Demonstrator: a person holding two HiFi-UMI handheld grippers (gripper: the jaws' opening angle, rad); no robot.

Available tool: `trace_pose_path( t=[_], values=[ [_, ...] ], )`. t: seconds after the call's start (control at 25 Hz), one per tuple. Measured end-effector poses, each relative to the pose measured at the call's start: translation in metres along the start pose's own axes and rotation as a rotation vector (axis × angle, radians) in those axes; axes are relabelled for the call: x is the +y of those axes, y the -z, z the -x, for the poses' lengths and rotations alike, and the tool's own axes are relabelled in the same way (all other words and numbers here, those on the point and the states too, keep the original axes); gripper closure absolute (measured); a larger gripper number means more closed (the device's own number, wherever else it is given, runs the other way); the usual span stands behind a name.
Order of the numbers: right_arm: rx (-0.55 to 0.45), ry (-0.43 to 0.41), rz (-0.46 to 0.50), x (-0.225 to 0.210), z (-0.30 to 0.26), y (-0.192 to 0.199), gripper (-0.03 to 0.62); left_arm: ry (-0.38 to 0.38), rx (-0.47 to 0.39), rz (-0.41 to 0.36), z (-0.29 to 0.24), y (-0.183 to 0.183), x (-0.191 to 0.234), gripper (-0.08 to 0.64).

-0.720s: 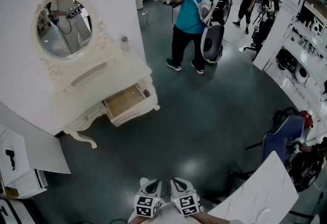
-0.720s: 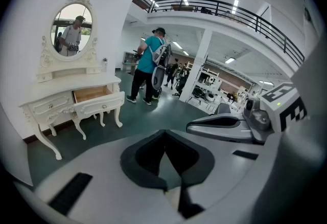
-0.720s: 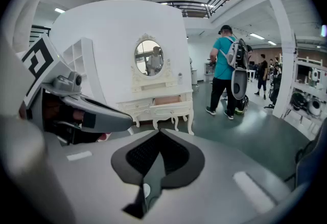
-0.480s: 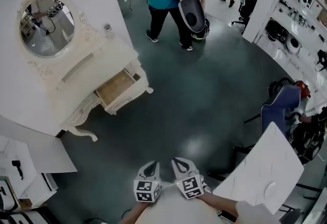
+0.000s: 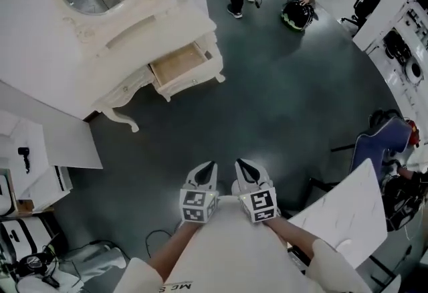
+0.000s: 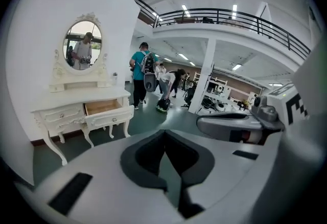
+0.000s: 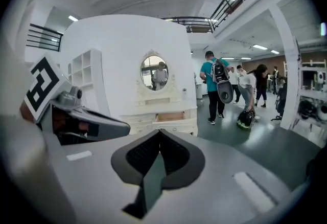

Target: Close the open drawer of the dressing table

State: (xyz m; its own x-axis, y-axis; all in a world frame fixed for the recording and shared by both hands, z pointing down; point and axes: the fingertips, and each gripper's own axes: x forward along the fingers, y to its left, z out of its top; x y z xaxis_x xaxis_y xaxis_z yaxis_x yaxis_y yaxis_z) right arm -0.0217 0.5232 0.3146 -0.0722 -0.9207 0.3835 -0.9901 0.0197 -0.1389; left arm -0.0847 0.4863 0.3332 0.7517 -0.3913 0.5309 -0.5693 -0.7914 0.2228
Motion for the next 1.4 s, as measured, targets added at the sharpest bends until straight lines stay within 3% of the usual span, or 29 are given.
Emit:
trace_pose_path(
  t=[0.2,0.4,0.6,0.92,1.16,1.4],
  values=[
    [0.021,0.006,-0.038,-0.026,0.005,0.018,0.589,-0.036,0.03,0.026,-0.003,0.019,-0.013,0.551],
    [0.113,-0.038,-0.09,-0.031,0.001,0.047,0.589,-0.102,0.046,0.056,0.004,0.03,-0.013,0.551],
    [0.12,-0.09,-0.105,-0.023,0.0,0.049,0.589,-0.132,0.067,0.091,0.007,0.038,-0.015,0.551],
    [0.164,-0.129,-0.088,-0.012,-0.032,0.048,0.589,-0.155,0.079,0.156,-0.005,0.04,0.024,0.549],
    [0.176,-0.101,-0.062,-0.027,-0.064,0.037,0.589,-0.109,0.072,0.173,-0.038,0.016,0.042,0.551],
    [0.184,-0.101,-0.085,-0.035,-0.127,0.003,0.589,-0.12,0.032,0.187,-0.064,-0.029,0.098,0.551]
  ],
)
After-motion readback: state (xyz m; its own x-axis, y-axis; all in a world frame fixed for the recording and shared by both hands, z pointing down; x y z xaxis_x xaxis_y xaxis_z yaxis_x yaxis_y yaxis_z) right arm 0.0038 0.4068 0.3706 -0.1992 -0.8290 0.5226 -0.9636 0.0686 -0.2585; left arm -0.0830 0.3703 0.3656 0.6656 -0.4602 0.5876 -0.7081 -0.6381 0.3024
